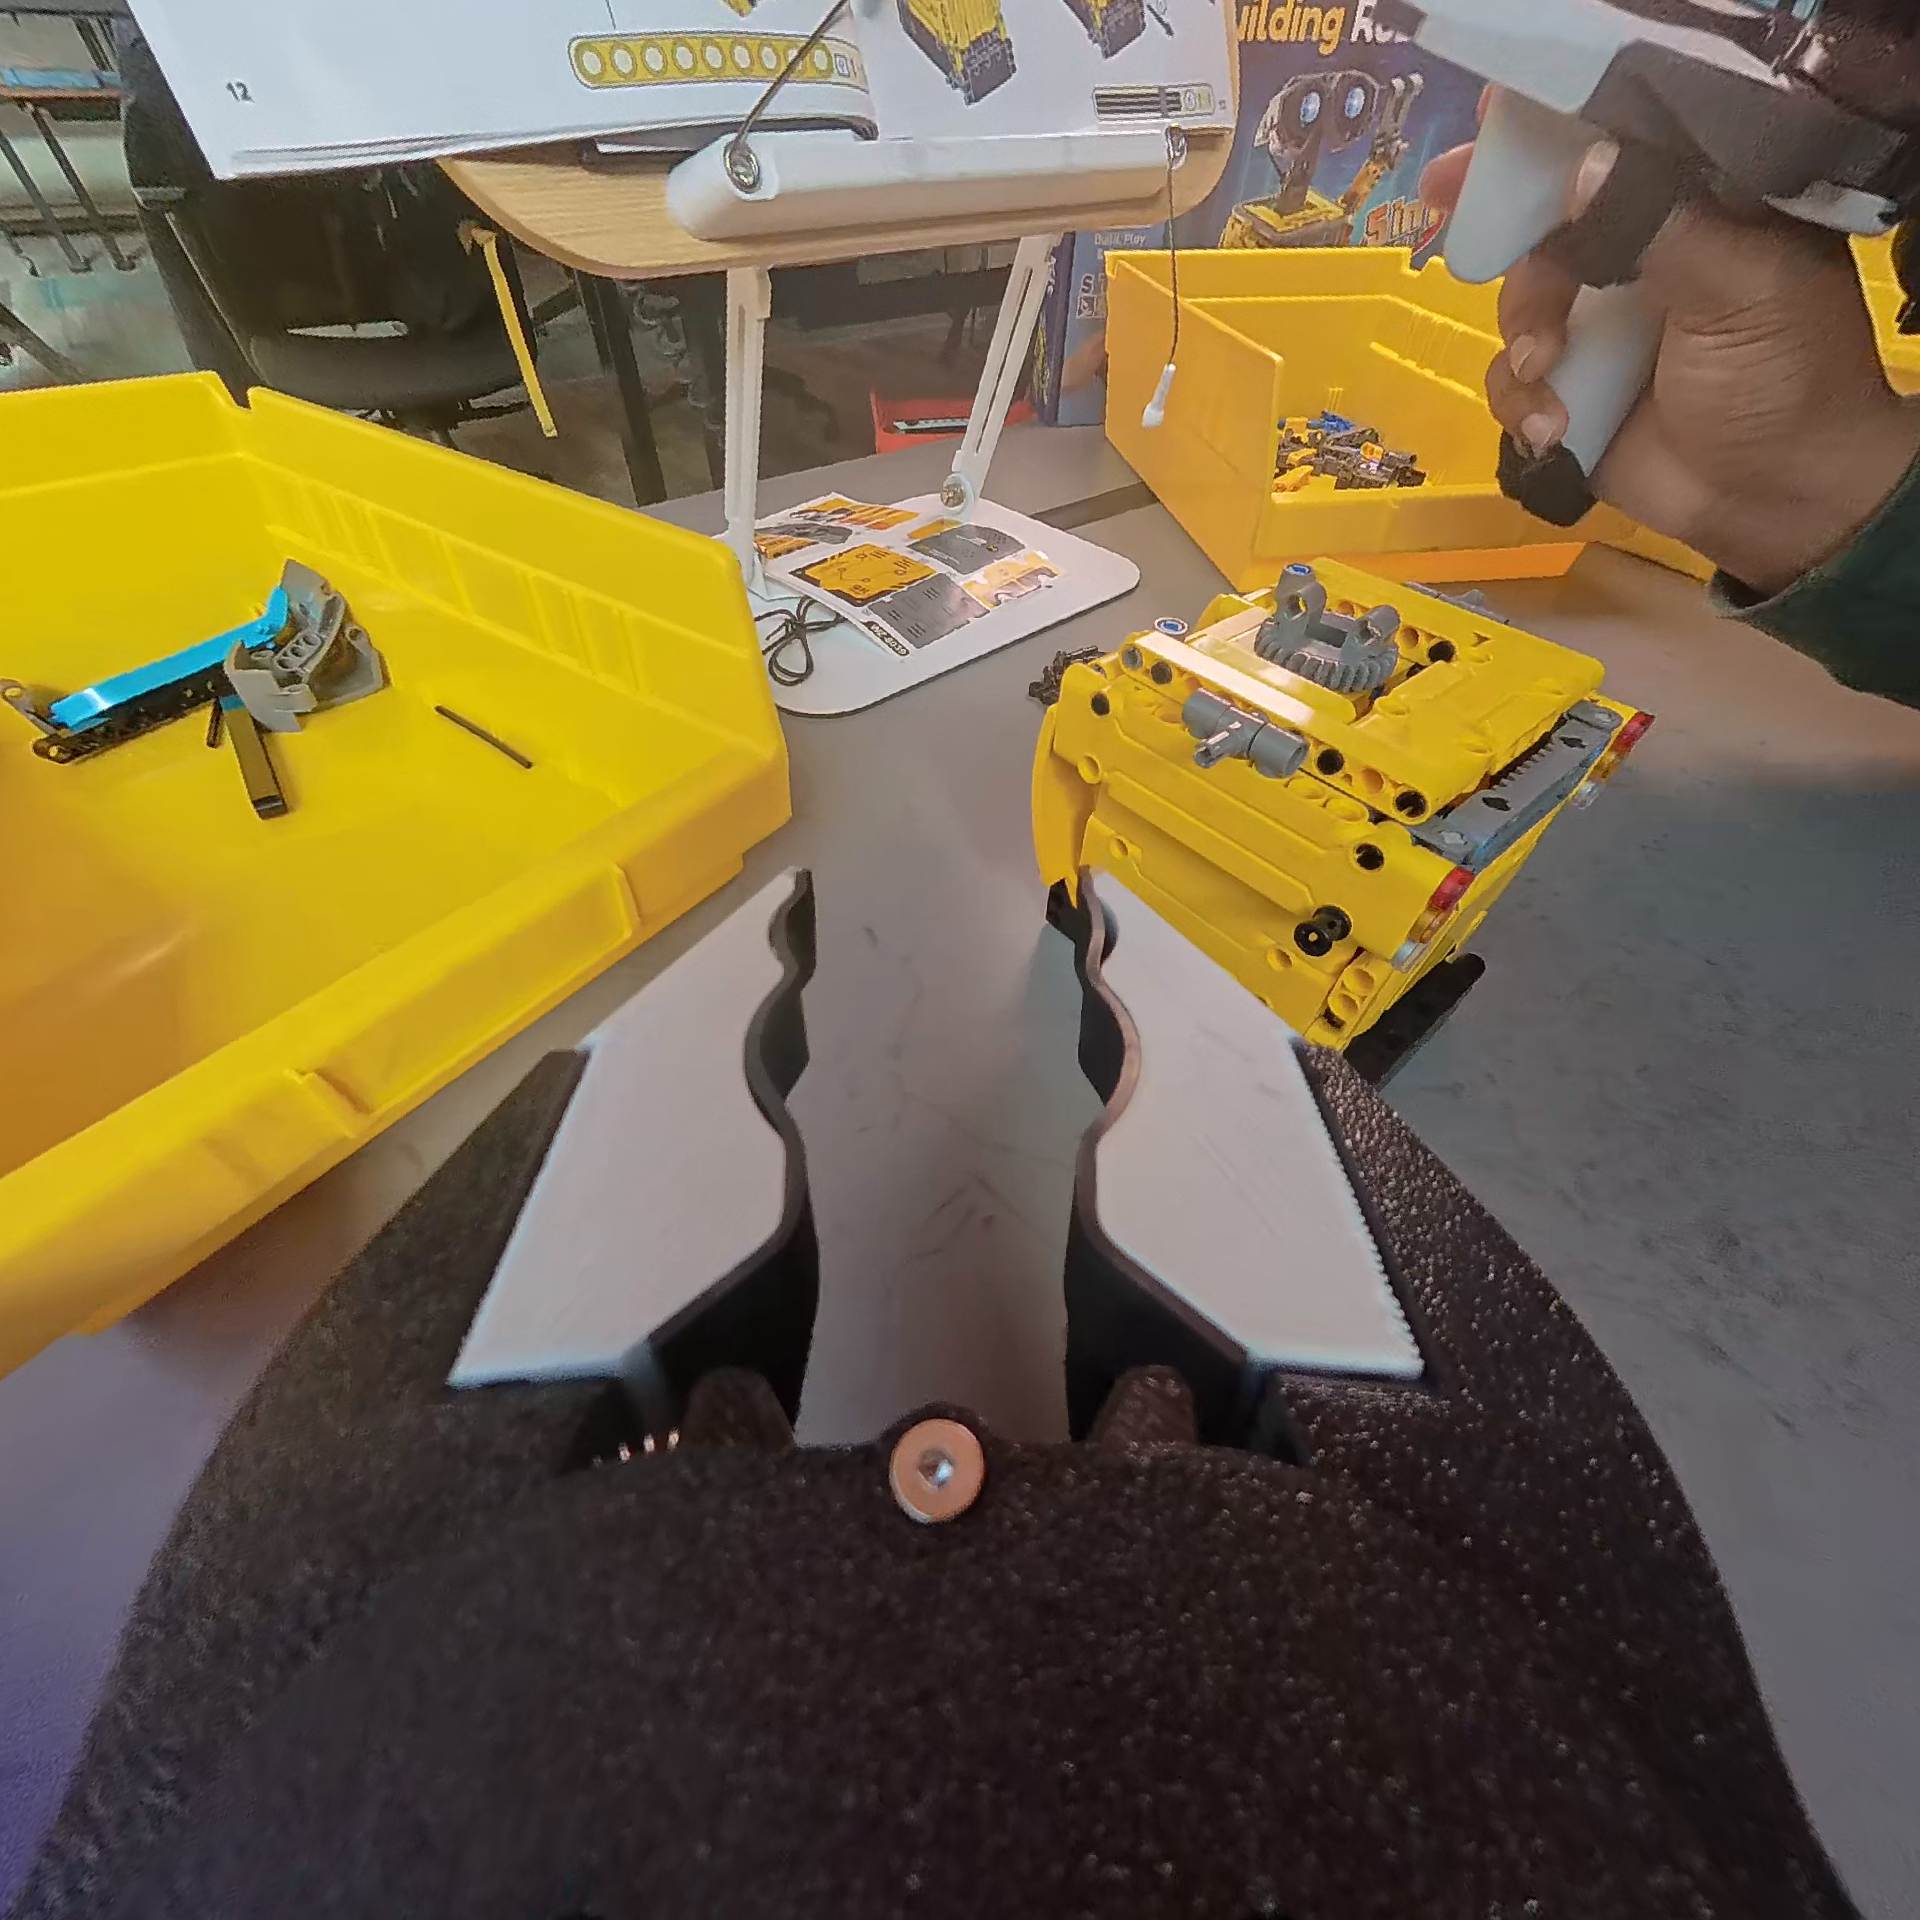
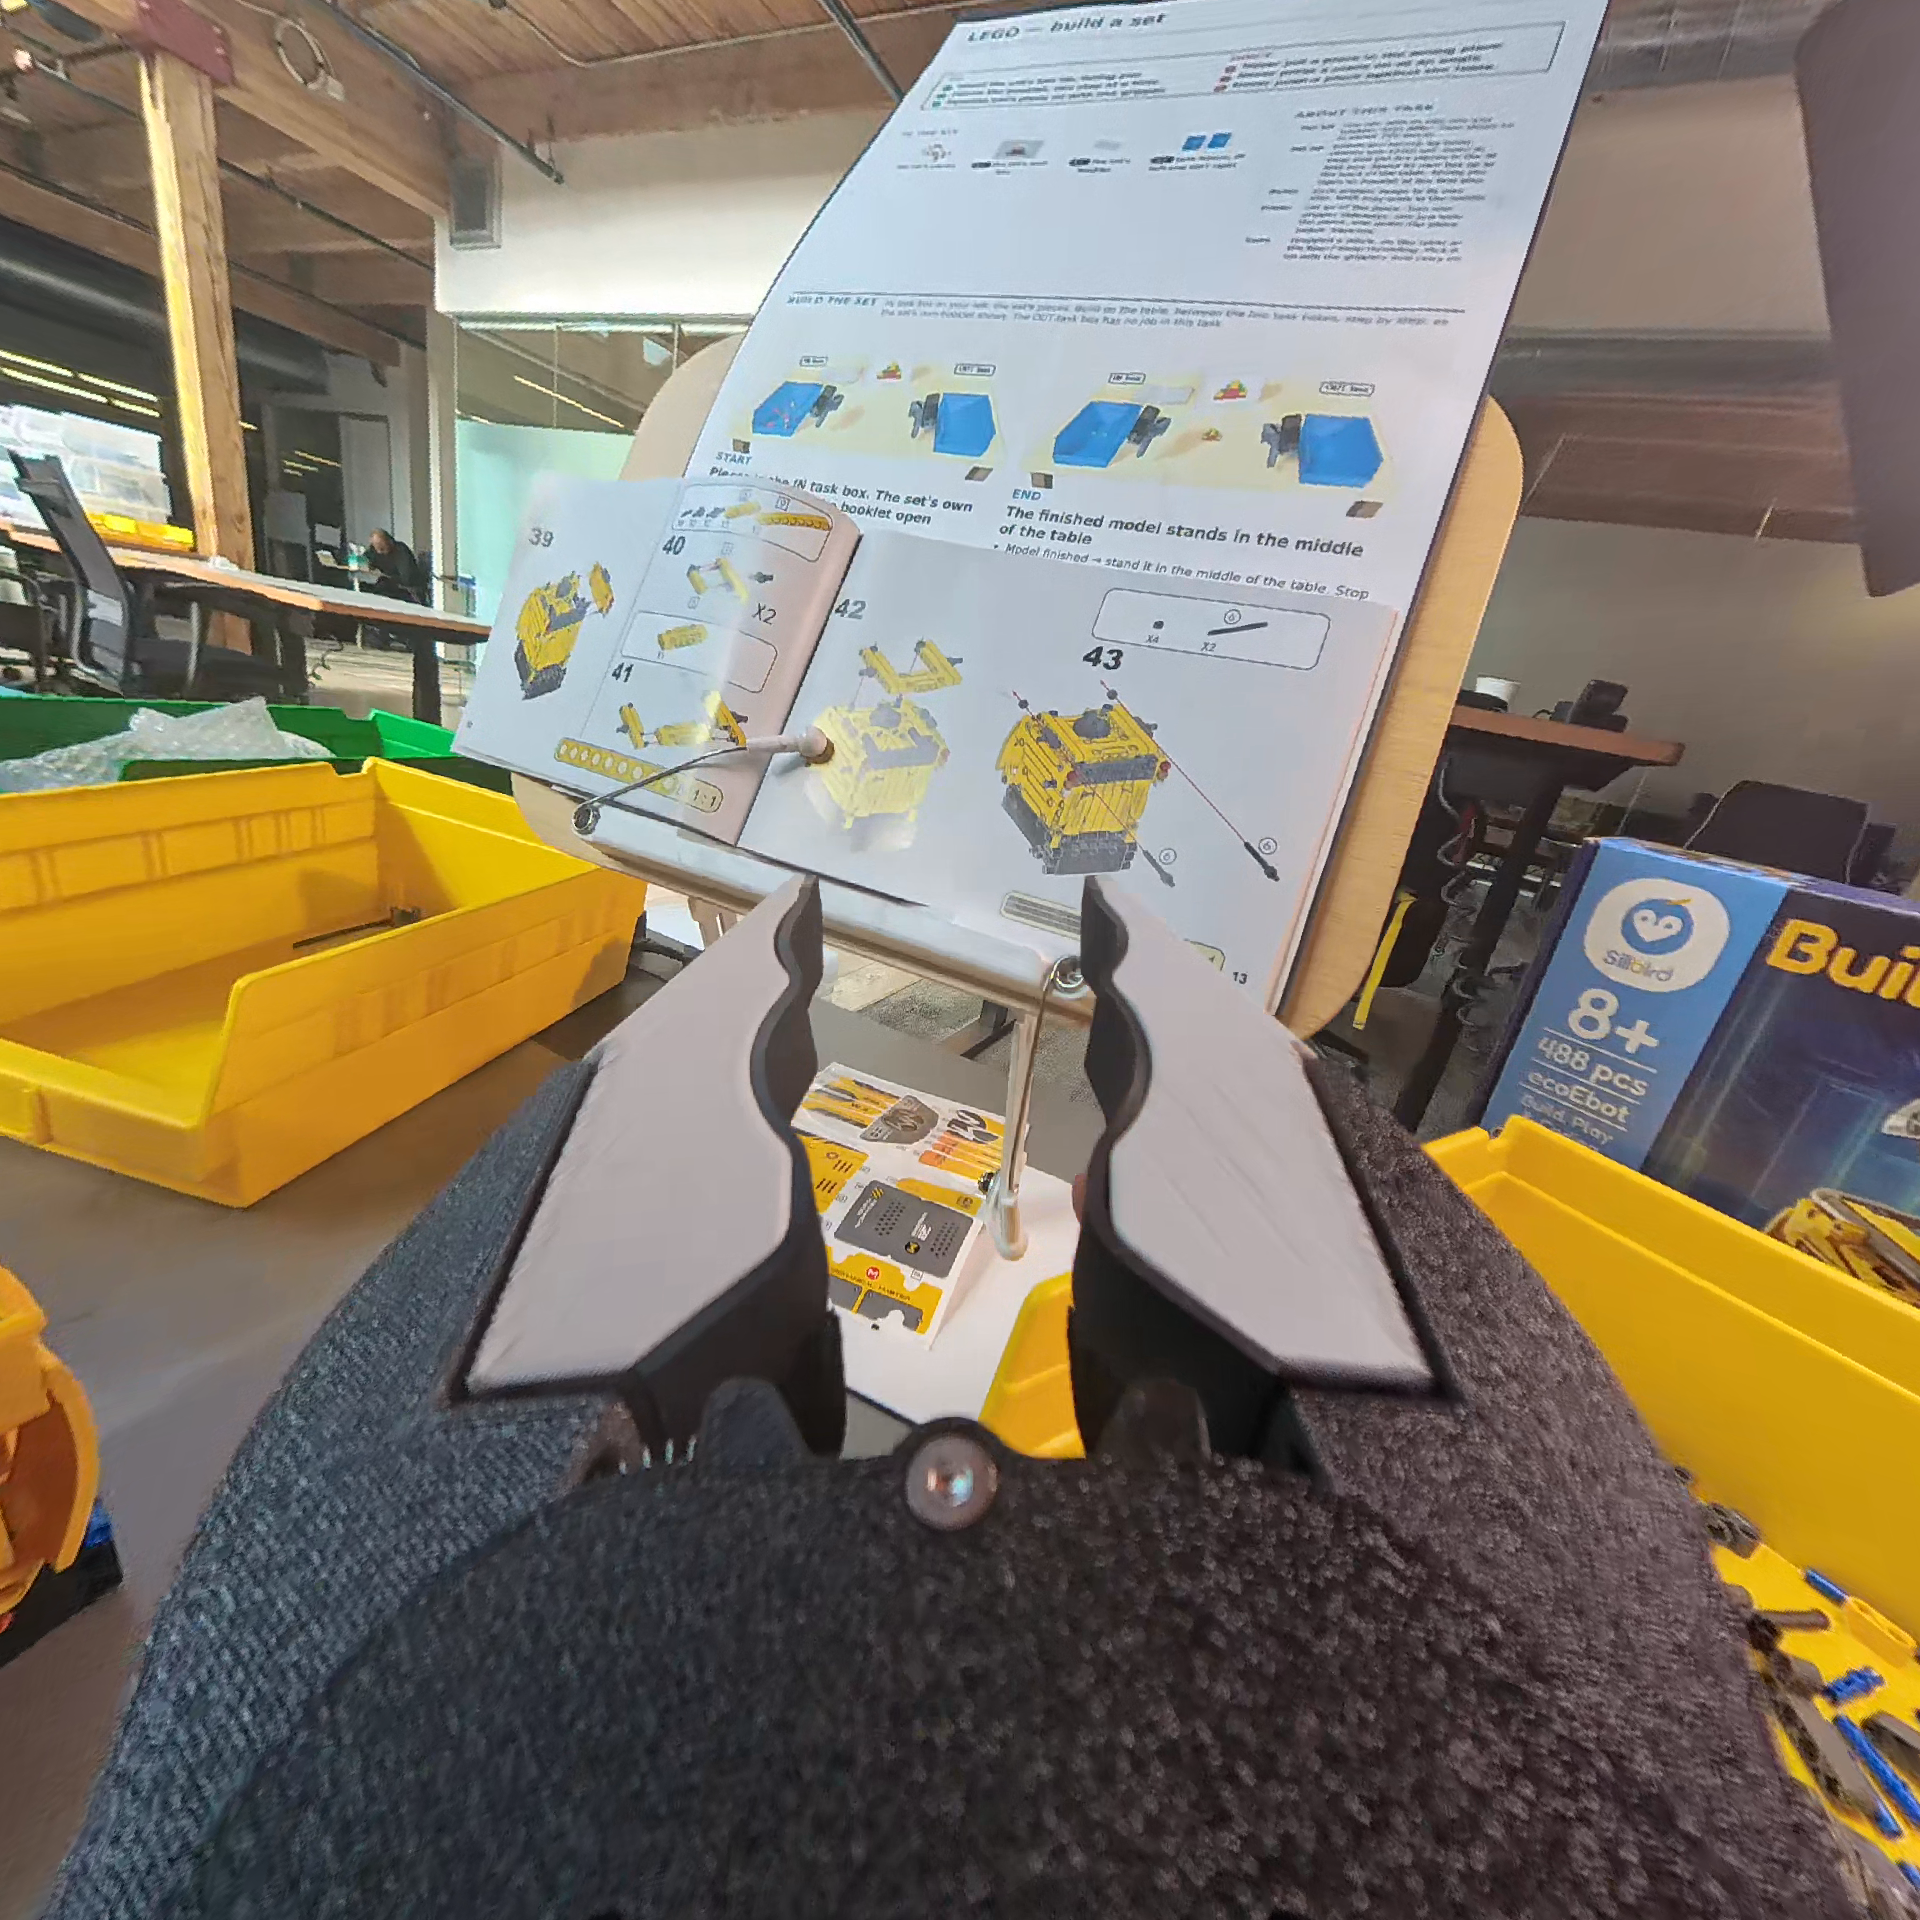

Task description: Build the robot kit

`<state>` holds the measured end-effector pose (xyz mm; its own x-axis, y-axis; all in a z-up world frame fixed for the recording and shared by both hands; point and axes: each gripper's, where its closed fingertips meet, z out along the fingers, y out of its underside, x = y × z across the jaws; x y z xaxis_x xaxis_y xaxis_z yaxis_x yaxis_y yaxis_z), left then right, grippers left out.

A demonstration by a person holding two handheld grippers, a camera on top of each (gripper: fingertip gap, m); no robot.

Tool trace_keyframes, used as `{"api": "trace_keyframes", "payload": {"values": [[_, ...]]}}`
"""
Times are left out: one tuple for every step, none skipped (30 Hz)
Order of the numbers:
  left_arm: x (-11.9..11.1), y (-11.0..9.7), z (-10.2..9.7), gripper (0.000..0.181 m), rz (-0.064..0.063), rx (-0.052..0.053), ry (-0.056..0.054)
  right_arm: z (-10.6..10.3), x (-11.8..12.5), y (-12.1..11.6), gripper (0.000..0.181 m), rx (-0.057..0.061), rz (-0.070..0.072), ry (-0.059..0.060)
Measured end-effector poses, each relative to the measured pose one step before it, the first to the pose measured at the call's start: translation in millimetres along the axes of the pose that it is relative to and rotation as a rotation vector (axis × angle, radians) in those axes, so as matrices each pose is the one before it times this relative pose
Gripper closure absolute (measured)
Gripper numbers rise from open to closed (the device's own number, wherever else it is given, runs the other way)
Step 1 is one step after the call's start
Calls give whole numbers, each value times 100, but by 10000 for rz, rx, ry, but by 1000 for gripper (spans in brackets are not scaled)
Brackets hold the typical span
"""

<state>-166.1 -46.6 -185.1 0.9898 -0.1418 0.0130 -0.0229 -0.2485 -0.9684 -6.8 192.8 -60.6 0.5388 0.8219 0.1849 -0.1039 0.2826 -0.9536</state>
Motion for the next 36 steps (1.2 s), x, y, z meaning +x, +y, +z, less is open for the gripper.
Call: {"api": "trace_keyframes", "payload": {"values": [[-31,151,90,132,11,-59,-11,548,211,-185,133,58,70,152],[-26,142,81,132,8,-66,-17,570,204,-168,135,68,171,147],[-13,37,31,131,3,-29,-10,548,235,-131,139,83,226,191],[-38,-28,-9,131,23,17,-25,502,107,-23,140,89,189,170],[-55,-28,-35,131,24,22,-33,423,-182,67,141,94,115,53],[-38,-12,-29,131,4,17,-15,272,-434,78,146,154,37,-16],[-27,-26,-15,131,-18,17,-2,135,-590,108,150,178,-69,-26],[-37,-10,-8,131,-18,10,-8,36,-794,313,153,76,-179,-72],[-28,11,8,131,-8,-2,-9,-24,-846,517,154,-65,-211,-63],[-14,15,33,132,4,-11,-4,-94,-922,596,155,-115,-174,-132],[9,37,33,132,11,-21,-5,-153,-841,547,155,-98,-117,-162],[24,32,29,133,20,-25,3,-143,-566,526,154,-113,-92,-62],[63,32,14,134,35,-21,22,-119,-283,486,154,-123,-67,12],[70,21,23,134,46,-14,11,-99,-84,380,152,-102,-30,31],[29,-6,5,134,50,-5,-18,-94,34,295,151,-80,27,26],[26,-10,-9,134,51,9,-30,-102,70,227,149,-65,79,3],[-1,-35,-25,135,45,25,-32,-85,116,226,148,-70,50,27],[-8,-53,-32,135,35,33,-36,-104,86,191,148,-50,5,18],[-55,-43,-33,135,32,34,-50,-114,26,126,147,-21,-17,-12],[-89,-47,-24,135,31,35,-66,-112,1,85,147,-17,-24,-16],[-121,-49,-34,135,26,38,-79,-105,44,44,146,-12,-3,0],[-144,-64,-44,135,17,45,-85,-78,59,4,146,-4,33,-3],[-139,-63,-45,135,14,53,-84,-57,41,-3,145,0,56,-23],[-155,-78,-45,134,17,56,-101,-47,2,8,145,-4,37,-35],[-225,-81,-45,134,29,57,-136,-25,-62,49,144,-7,-3,-55],[-230,-70,-52,134,41,57,-148,-15,-77,86,144,-22,-41,-45],[-234,-88,-59,133,45,64,-149,-3,-111,112,144,-35,-50,-45],[-241,-105,-66,132,46,71,-144,8,-156,91,144,-21,-34,-69],[-216,-112,-79,132,42,69,-134,18,-150,66,144,-10,-17,-57],[-191,-129,-77,132,32,74,-112,16,-169,77,144,-19,-17,-61],[-144,-141,-77,132,18,76,-84,16,-182,83,144,-25,-28,-66],[-114,-118,-55,132,11,62,-66,21,-155,86,144,-26,-27,-52],[-87,-76,-45,132,13,42,-53,-2,-123,67,144,-8,-15,-37],[-63,-40,-23,132,16,26,-43,6,-93,50,144,-5,-3,-28],[-32,-33,-1,132,17,16,-28,7,-44,28,144,-12,10,-18],[1,6,2,132,14,2,-8,18,-22,-5,144,2,28,-21]]}}
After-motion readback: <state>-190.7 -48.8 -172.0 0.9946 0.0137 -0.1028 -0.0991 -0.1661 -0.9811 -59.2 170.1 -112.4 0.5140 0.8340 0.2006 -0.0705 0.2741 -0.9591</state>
